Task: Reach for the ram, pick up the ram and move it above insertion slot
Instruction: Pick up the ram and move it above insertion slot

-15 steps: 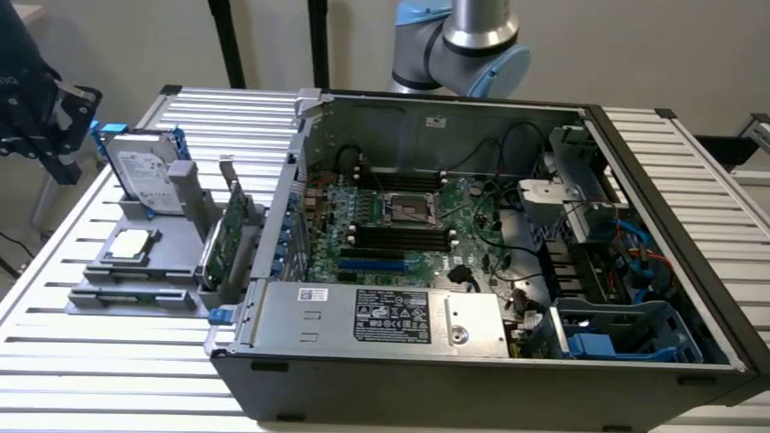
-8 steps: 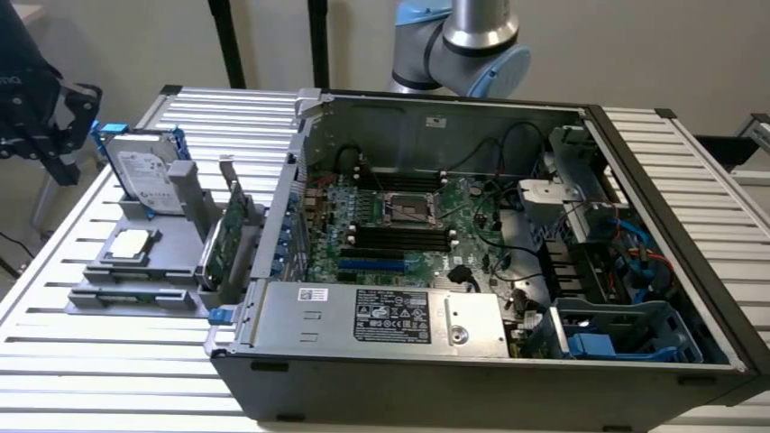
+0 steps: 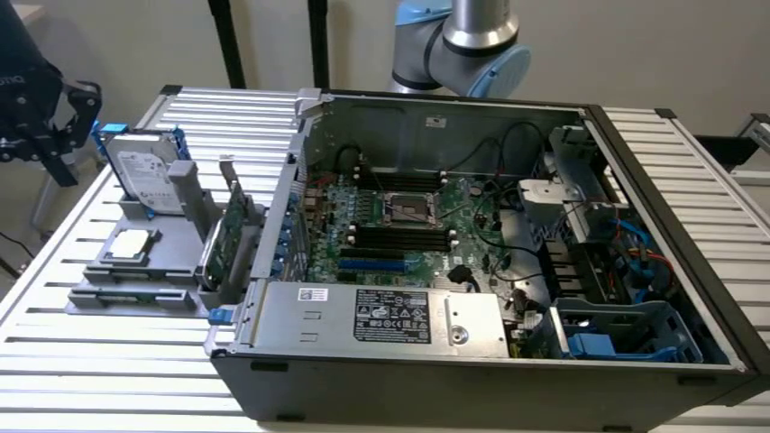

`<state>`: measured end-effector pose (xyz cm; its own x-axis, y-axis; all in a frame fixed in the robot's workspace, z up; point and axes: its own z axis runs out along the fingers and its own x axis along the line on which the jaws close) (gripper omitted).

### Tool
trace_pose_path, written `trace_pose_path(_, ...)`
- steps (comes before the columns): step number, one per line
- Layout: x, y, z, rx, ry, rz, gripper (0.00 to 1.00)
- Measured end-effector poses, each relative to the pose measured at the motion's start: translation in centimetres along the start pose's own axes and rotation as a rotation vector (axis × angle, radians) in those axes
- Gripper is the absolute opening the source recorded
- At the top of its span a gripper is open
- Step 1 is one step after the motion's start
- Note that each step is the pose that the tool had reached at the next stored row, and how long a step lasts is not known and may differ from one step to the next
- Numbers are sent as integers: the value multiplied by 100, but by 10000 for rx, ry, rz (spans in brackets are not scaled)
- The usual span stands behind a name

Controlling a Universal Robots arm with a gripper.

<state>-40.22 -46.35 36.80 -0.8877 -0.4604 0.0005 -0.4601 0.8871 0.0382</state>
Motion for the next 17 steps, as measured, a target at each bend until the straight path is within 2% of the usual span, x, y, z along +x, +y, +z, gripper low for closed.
trace_pose_path(17, 0, -1, 20, 1, 118, -3094, 11)
